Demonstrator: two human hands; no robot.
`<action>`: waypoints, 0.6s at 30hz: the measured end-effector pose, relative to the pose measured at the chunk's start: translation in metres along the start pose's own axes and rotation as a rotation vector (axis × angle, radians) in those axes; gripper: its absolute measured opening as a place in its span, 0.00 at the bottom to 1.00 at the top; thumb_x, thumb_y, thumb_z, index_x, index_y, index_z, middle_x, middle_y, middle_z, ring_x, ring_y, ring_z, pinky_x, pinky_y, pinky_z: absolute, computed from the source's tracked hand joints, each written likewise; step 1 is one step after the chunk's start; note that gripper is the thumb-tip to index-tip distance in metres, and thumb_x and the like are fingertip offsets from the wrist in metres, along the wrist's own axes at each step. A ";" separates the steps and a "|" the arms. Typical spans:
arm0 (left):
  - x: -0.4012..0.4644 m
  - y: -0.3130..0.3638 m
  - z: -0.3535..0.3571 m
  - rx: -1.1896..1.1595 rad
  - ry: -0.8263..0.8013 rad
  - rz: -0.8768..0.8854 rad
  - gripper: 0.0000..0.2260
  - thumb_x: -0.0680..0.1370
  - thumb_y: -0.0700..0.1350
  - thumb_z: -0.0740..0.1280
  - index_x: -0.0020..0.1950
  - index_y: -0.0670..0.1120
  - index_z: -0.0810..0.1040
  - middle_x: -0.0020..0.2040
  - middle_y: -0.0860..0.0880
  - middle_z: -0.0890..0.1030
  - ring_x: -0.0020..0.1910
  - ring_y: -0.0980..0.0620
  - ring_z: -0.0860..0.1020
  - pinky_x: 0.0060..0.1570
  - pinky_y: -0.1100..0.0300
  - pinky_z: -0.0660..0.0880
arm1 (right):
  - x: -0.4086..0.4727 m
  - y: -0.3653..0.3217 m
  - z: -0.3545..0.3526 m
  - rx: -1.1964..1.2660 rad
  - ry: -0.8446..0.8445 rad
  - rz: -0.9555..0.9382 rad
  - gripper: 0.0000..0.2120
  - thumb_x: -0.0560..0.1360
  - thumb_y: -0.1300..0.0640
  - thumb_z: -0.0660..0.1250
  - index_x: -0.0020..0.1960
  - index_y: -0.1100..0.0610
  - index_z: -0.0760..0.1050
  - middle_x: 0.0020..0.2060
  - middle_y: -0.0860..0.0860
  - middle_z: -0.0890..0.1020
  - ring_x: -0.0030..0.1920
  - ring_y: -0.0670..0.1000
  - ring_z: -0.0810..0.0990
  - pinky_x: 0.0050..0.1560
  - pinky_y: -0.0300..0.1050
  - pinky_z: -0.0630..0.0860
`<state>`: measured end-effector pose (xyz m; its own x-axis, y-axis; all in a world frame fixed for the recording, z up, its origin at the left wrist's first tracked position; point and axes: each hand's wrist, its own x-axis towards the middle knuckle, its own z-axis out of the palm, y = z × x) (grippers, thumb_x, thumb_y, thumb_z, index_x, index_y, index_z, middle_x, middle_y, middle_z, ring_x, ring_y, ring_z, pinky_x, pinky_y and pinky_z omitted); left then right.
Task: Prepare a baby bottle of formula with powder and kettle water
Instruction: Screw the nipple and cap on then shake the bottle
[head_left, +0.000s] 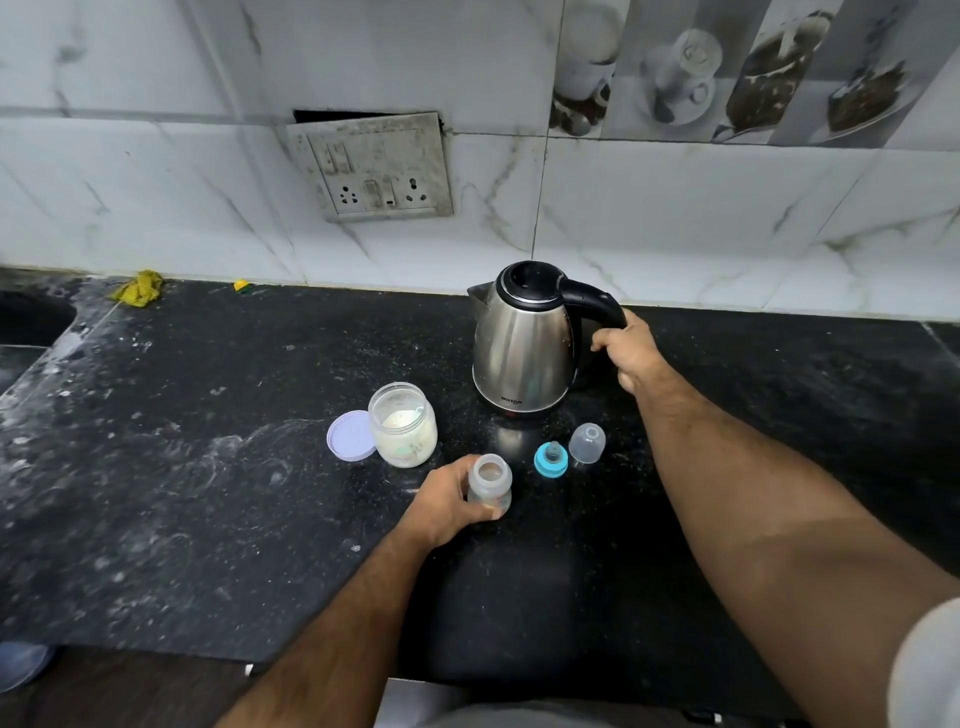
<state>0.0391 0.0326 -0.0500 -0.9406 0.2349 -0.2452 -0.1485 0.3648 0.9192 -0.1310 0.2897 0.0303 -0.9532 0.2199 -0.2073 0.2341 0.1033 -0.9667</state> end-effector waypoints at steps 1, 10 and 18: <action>0.000 0.000 0.000 -0.001 -0.002 0.001 0.24 0.67 0.35 0.79 0.59 0.49 0.78 0.53 0.54 0.84 0.50 0.64 0.80 0.54 0.70 0.74 | -0.001 -0.001 -0.002 -0.040 -0.007 -0.006 0.22 0.67 0.75 0.64 0.55 0.55 0.75 0.40 0.50 0.78 0.45 0.50 0.76 0.43 0.41 0.73; 0.002 -0.003 -0.001 0.052 -0.004 0.016 0.25 0.66 0.38 0.80 0.61 0.50 0.79 0.54 0.55 0.84 0.53 0.63 0.81 0.53 0.72 0.72 | -0.039 0.004 -0.025 -0.282 0.208 -0.079 0.28 0.73 0.64 0.70 0.71 0.57 0.67 0.64 0.55 0.75 0.63 0.53 0.76 0.64 0.46 0.73; -0.001 -0.003 0.000 0.018 0.016 0.012 0.24 0.65 0.37 0.80 0.56 0.55 0.79 0.51 0.55 0.85 0.52 0.60 0.82 0.55 0.65 0.75 | -0.147 0.049 -0.005 -0.321 0.432 -0.354 0.07 0.71 0.63 0.66 0.44 0.53 0.79 0.35 0.49 0.81 0.36 0.52 0.79 0.42 0.51 0.78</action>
<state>0.0405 0.0310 -0.0526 -0.9470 0.2253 -0.2288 -0.1313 0.3784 0.9163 0.0216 0.2673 0.0139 -0.8359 0.4834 0.2600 0.0291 0.5120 -0.8585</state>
